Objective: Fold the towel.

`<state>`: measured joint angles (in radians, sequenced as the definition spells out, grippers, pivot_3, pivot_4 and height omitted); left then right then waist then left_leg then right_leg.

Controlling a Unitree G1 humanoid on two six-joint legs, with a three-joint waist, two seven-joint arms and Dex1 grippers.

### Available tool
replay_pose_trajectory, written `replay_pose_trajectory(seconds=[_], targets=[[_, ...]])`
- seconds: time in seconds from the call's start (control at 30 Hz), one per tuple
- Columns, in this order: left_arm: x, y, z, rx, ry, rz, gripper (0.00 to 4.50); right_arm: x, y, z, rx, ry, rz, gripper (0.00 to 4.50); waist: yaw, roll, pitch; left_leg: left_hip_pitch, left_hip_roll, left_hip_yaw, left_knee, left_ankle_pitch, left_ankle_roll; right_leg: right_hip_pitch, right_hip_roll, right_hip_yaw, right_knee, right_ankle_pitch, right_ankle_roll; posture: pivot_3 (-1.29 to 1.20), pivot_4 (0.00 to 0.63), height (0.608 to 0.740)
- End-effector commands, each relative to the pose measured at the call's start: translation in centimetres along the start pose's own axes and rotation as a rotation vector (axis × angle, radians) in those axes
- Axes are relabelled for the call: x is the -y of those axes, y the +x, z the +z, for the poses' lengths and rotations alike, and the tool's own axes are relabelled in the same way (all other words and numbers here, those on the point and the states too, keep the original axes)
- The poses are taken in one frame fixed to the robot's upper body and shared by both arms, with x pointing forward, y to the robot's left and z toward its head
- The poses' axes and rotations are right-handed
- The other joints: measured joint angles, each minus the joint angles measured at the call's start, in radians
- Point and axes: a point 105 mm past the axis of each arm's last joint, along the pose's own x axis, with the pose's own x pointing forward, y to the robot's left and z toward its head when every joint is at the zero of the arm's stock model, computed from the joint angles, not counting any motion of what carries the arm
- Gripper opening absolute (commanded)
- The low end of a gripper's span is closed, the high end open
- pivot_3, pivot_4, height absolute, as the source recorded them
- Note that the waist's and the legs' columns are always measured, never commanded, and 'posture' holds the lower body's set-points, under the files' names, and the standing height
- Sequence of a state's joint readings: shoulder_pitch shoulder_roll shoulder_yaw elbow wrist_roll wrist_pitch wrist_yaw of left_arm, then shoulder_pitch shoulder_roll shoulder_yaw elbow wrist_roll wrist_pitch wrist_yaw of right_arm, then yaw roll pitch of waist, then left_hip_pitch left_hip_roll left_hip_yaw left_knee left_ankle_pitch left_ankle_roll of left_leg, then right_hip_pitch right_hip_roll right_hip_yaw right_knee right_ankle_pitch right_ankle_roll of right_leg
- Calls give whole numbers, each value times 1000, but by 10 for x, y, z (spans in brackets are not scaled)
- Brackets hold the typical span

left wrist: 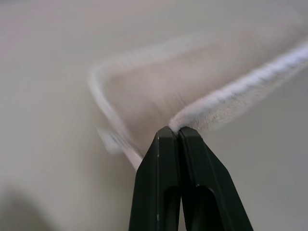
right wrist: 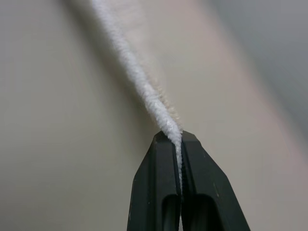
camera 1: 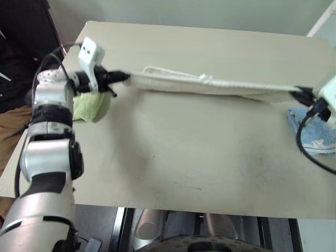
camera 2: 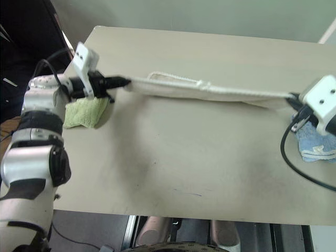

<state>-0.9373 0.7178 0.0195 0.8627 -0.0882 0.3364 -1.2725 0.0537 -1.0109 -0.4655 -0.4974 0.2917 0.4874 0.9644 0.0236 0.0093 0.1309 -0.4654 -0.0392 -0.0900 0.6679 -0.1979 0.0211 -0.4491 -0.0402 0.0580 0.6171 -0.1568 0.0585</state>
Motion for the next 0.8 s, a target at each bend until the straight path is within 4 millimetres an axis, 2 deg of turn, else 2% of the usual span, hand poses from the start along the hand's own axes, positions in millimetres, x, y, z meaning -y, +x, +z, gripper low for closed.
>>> replay_pose_trajectory(seconds=[0.03, 0.17, 0.27, 0.37, 0.53, 0.67, 0.8], targets=[[18, -16, 12, 15, 8, -104, 25, -25, -16, 6, -20, -20, 156, 0, 1, -1, 0, 0, 0, 0, 0, 1, -1, 0, 0, 0, 1, -1, 0, 0, 150, 740], [31, -28, -16, -79, -32, -152, 25, -36, -24, -8, -87, 9, 224, 0, 2, -2, -1, 3, 0, -1, 2, 1, -1, 3, 0, 1, 2, -1, -1, 0, 150, 740], [38, -34, -31, -130, -53, -166, 25, -39, -28, -11, -104, 16, 244, 0, 1, -2, -1, 11, 0, -1, 0, -2, 2, 9, 0, 2, 2, -2, -2, 0, 150, 740], [50, -45, -49, -206, -88, -215, 25, -47, -33, -14, -117, 34, 293, 0, -1, -2, -1, 13, 0, -2, -1, -3, -1, 9, 0, 1, 4, -5, 0, 0, 150, 740], [56, -64, -57, -282, -101, -252, 25, -57, -36, -16, -114, 32, 359, 0, -2, -3, -2, 13, 0, -3, -1, -7, -10, 7, 1, 1, 10, -8, -4, 0, 150, 740], [71, -76, -57, -298, -135, -315, 25, -66, -42, -30, -194, 13, 420, 0, -4, -3, -2, 13, 0, -4, -2, -11, -16, 7, 1, 1, 10, -9, -6, 0, 150, 740], [79, -81, -61, -301, -162, -323, 25, -78, -51, -34, -212, 25, 492, 0, -5, -3, -2, 13, 0, -4, -3, -13, -18, 6, 1, 1, 10, -11, -9, 0, 150, 740]])
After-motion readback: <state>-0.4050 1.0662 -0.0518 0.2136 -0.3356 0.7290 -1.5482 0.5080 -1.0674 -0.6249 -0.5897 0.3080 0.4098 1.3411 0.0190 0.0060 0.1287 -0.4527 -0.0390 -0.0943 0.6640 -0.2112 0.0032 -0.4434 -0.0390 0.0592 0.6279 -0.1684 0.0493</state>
